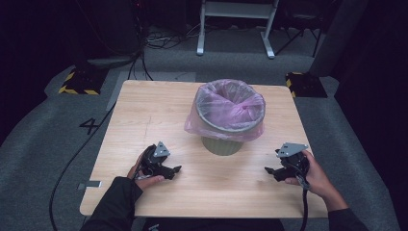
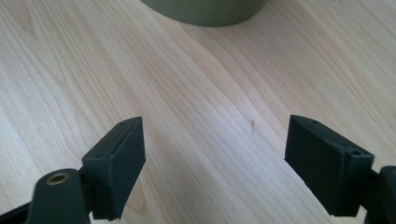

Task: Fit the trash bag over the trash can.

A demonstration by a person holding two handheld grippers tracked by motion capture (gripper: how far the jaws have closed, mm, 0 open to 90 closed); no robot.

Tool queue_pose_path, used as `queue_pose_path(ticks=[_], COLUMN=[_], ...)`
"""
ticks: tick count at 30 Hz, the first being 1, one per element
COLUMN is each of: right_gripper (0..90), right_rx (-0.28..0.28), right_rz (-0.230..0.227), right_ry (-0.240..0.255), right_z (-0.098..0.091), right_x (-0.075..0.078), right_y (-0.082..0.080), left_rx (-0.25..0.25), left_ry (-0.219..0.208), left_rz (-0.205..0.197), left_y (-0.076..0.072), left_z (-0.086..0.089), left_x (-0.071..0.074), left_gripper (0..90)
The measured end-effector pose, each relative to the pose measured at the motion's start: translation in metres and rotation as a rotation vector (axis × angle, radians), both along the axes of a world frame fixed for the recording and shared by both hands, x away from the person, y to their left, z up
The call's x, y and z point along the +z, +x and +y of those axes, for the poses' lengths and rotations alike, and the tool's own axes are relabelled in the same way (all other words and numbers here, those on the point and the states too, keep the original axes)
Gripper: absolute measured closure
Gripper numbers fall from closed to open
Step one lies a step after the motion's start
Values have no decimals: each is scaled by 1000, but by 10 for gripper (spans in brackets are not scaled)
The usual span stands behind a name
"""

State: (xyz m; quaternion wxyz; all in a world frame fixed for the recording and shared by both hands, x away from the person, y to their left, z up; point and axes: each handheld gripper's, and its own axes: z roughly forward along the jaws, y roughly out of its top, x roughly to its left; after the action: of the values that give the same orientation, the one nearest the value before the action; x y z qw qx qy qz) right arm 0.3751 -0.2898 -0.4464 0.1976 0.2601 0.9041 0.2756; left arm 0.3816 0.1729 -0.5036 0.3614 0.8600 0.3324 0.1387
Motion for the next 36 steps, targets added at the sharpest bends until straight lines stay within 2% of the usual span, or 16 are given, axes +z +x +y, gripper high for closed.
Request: queue_pose_path(ticks=[13, 21, 29, 36], right_gripper=[203, 201, 199, 186], right_rx=[-55, -77, -113, -157], right_rz=[-6, -33, -33, -24], right_ry=[39, 40, 73, 144], right_z=[-21, -32, -40, -49], right_x=[-19, -32, -40, -48], right_y=[-9, -15, -19, -22], left_rx=[-1, -1, -1, -1], left_ry=[2, 2, 2, 2], left_rz=[-2, -2, -1, -2], left_y=[0, 0, 0, 0], left_z=[0, 0, 0, 0], left_x=[0, 0, 0, 0], left_gripper=[155, 156, 156, 156])
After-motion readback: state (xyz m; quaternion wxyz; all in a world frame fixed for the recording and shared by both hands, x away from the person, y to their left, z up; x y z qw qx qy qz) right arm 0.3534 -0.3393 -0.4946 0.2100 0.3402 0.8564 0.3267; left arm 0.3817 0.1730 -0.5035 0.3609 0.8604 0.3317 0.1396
